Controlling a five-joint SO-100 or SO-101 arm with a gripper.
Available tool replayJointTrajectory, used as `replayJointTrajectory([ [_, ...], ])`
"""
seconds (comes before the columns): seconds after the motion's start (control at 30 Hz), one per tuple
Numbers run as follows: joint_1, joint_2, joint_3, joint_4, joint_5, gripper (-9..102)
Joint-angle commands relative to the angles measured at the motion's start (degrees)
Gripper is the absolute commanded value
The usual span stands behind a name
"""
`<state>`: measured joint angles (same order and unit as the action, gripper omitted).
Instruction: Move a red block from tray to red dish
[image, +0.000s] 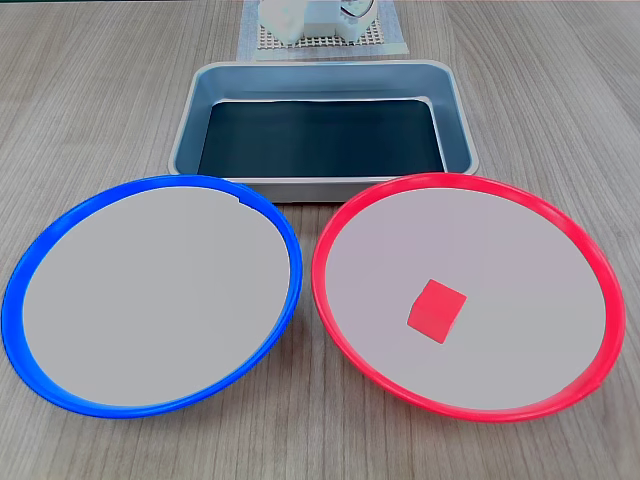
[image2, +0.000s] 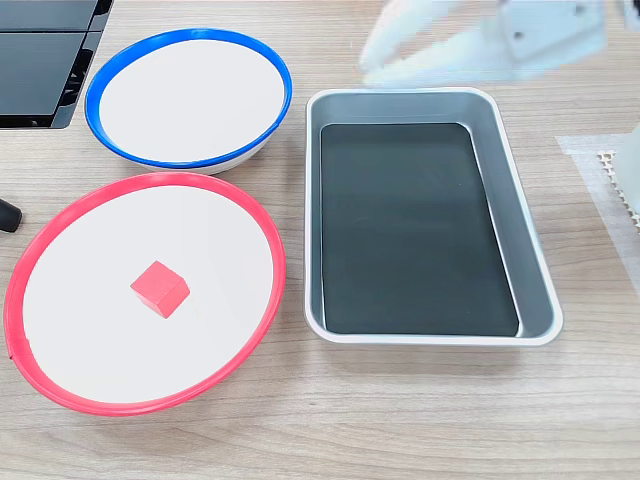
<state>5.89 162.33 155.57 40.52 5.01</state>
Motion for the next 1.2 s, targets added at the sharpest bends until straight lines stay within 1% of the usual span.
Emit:
replayJointTrajectory([
  [0.0, 1.1, 9.9, 7.3, 3.0, -0.4, 0],
  [0.27, 1.3, 23.0, 16.8, 7.8, 0.0, 0],
  [0.57, 2.3, 28.3, 17.7, 16.4, 0.3, 0],
  [1.17, 2.0, 28.3, 17.7, 16.5, -0.1, 0],
])
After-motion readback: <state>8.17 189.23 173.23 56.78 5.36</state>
